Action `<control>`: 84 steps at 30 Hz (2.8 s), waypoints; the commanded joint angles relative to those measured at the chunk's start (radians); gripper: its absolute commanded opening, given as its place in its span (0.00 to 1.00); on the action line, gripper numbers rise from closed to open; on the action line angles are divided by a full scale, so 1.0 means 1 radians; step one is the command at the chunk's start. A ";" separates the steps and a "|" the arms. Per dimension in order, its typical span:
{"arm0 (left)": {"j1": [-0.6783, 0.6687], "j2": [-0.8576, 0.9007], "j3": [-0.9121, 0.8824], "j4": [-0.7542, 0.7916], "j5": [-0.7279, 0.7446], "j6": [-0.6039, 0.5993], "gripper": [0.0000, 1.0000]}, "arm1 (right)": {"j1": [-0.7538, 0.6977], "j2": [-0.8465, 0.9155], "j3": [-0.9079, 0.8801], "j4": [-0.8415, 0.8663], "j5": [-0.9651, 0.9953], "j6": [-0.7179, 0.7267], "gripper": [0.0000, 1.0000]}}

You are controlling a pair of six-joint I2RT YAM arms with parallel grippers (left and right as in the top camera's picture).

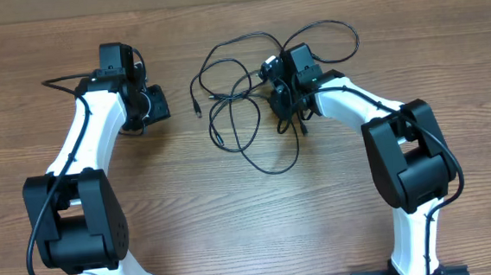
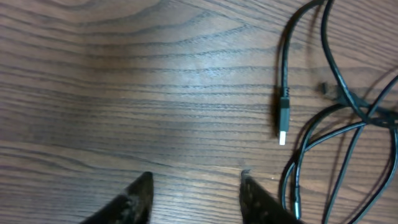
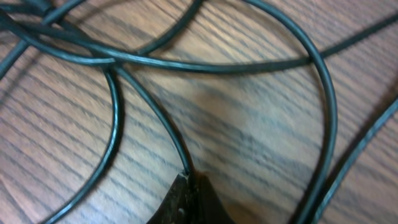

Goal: Untangle cables

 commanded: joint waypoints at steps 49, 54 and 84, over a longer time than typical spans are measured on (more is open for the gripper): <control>-0.004 0.001 -0.005 0.003 0.006 -0.008 0.87 | 0.301 0.045 -0.004 0.236 0.332 0.610 0.33; -0.004 0.001 -0.005 0.003 0.006 -0.008 0.87 | 0.306 0.084 -0.004 0.250 0.347 0.609 0.33; -0.002 0.001 -0.005 0.004 0.071 0.019 0.96 | 0.058 -0.340 -0.003 0.175 -0.655 0.789 0.04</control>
